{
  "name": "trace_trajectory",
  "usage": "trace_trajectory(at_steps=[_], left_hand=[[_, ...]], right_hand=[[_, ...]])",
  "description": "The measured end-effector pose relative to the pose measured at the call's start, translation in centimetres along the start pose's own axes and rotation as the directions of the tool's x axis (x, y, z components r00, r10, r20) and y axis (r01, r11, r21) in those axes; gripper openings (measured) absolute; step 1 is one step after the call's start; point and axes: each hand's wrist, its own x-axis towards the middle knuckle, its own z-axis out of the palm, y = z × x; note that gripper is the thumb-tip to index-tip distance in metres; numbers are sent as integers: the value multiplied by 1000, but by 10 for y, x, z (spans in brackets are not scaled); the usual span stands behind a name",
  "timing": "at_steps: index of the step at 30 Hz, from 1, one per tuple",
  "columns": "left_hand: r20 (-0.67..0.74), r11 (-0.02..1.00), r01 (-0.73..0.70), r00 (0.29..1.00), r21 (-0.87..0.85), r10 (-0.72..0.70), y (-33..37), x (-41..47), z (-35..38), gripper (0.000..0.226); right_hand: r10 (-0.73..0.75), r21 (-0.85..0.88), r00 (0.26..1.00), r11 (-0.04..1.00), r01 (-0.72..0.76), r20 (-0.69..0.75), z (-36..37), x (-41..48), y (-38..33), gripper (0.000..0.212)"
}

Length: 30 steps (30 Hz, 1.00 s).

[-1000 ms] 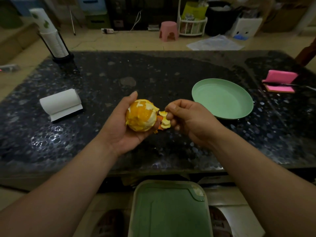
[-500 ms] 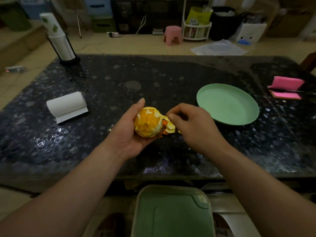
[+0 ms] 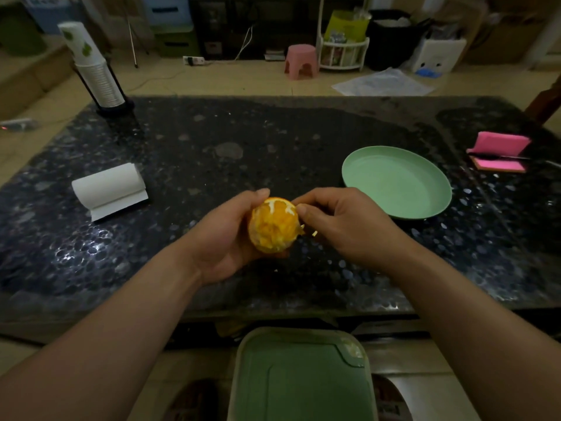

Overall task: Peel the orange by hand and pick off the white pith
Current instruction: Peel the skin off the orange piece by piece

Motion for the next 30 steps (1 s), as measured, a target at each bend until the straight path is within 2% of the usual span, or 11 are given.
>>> trace_trajectory(at_steps=[3, 6, 14, 19, 22, 26, 30], left_hand=[[10, 991, -68, 998, 114, 67, 0, -1, 4, 49], [5, 986, -84, 996, 146, 84, -2, -1, 9, 54], [19, 987, -101, 995, 122, 100, -7, -2, 11, 49], [19, 992, -65, 998, 112, 63, -4, -2, 6, 54], [53, 990, -63, 997, 127, 56, -3, -1, 5, 55], [95, 983, -81, 993, 163, 66, -7, -5, 12, 45], [86, 991, -89, 993, 103, 81, -7, -7, 16, 43]], right_hand=[[19, 27, 998, 999, -20, 61, -5, -3, -1, 19], [6, 46, 991, 999, -13, 134, -5, -5, -5, 25], [-49, -3, 996, 999, 49, 69, 1, -9, -6, 20], [-41, 74, 991, 997, 31, 131, -5, -11, -5, 20], [-58, 22, 985, 998, 55, 161, -9, -11, -5, 20], [-57, -19, 990, 998, 60, 127, -4, -11, -3, 13], [-55, 99, 992, 994, 43, 114, -6, -11, -4, 14]])
